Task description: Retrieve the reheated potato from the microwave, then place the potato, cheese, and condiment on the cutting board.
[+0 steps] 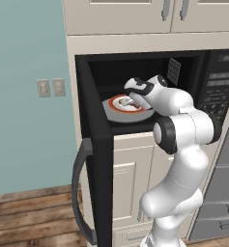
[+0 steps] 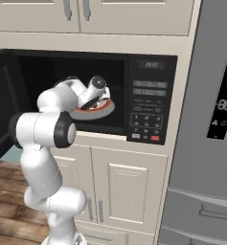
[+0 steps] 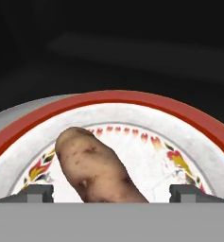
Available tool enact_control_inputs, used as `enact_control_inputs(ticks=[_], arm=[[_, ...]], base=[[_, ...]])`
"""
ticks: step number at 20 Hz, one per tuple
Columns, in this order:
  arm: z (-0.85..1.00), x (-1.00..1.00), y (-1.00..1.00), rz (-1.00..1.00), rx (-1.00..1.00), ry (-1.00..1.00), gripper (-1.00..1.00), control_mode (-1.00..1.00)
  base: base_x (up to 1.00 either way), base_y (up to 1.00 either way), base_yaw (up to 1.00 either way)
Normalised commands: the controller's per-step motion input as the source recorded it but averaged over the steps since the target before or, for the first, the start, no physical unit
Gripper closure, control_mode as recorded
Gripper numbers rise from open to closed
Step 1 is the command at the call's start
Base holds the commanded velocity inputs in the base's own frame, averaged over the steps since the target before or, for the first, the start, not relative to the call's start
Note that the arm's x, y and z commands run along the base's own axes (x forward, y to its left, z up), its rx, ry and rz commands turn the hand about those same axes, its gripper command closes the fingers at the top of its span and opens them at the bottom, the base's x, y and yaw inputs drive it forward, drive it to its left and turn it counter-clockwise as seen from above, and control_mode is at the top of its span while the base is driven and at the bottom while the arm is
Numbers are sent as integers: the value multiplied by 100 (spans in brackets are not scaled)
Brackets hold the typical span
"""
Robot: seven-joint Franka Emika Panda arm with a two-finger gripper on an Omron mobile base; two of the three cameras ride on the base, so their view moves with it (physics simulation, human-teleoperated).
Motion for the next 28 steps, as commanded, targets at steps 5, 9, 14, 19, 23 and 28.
enact_control_inputs(ticks=[5,9,14,19,23,28], arm=[[-43,-6,3,0,-4,0,100,-100],[-44,-24,0,0,-5,-4,100,-100],[-22,-21,0,0,0,-5,100,-100],[14,-46,-2,0,0,-6,100,-100],[32,-49,0,0,0,0,100,-100],[27,-62,0,0,0,0,100,-100]], base=[[0,0,0],[0,0,0],[0,0,0],[0,0,0],[0,0,0],[0,0,0]])
